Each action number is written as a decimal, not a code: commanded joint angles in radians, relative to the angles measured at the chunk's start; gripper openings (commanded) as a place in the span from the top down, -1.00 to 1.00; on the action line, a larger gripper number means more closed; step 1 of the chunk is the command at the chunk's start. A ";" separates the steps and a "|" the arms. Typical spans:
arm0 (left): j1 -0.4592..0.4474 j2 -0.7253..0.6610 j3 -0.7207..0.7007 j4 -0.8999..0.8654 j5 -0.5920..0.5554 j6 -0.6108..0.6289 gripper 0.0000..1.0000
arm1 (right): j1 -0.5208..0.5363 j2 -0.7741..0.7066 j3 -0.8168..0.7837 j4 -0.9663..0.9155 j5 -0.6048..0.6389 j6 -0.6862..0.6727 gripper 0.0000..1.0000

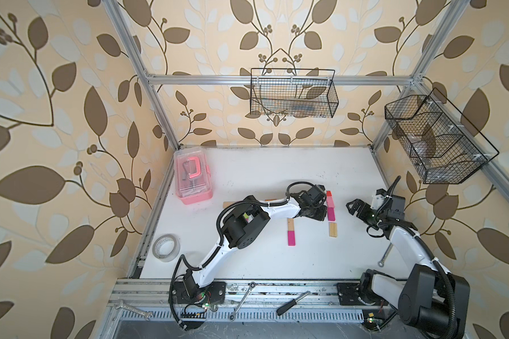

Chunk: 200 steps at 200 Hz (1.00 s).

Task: Assemble the number 7 with building blocks
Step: Adjust the building block at the center of the board.

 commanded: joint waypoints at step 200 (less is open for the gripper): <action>-0.020 0.052 0.075 -0.040 0.055 -0.005 0.73 | -0.015 0.015 -0.022 0.028 -0.039 0.007 -1.00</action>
